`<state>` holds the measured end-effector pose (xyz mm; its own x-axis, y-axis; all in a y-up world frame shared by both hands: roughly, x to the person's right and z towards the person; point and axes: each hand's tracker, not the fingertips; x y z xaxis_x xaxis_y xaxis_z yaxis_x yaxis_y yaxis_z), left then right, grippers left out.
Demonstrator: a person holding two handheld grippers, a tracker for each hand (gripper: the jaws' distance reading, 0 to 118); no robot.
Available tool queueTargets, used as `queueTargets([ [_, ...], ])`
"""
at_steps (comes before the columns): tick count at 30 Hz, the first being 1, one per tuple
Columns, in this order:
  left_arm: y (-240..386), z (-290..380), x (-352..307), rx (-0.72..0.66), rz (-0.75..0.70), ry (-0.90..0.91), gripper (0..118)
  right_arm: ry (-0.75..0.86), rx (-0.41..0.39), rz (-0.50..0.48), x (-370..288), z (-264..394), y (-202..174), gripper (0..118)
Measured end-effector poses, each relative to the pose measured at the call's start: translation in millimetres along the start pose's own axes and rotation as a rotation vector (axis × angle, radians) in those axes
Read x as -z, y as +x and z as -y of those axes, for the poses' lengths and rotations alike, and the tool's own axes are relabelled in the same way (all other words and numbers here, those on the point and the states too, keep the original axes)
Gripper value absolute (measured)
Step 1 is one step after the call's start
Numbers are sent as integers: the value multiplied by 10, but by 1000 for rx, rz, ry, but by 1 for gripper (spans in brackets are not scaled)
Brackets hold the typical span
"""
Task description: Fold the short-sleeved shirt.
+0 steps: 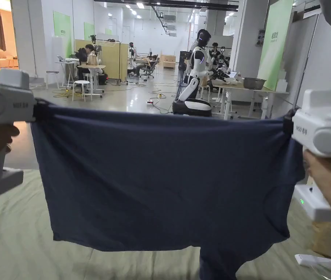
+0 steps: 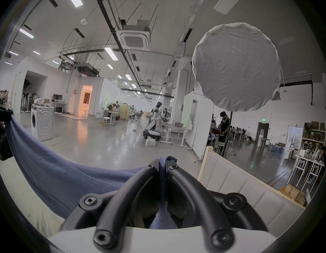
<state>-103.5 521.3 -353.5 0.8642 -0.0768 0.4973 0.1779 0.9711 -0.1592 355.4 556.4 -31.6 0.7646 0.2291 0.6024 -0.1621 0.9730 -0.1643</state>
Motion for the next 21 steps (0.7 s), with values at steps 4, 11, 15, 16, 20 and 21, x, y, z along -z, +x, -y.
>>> queueTargets([
  [4, -11, 752, -17, -29, 17, -80, 6, -124, 1, 39, -141, 723, -119, 6],
  [11, -65, 1792, -428, -109, 38, -138, 6, -109, -37, -44, -692, 1637, -306, 6],
  [15, -69, 2139, -838, -112, 48, -136, 6, -126, -71, -51, -1204, 1819, -377, 6],
  [16, -76, 2199, -943, -108, 54, -135, 6, -114, -77, -48, -1340, 1859, -384, 6],
  [20, -90, 2373, -1379, -113, 60, -114, 6, -115, -69, -50, -1786, 1964, -354, 6],
  [21, -111, 2416, -1480, -111, 61, -107, 6, -112, -65, -49, -1895, 1984, -352, 6],
])
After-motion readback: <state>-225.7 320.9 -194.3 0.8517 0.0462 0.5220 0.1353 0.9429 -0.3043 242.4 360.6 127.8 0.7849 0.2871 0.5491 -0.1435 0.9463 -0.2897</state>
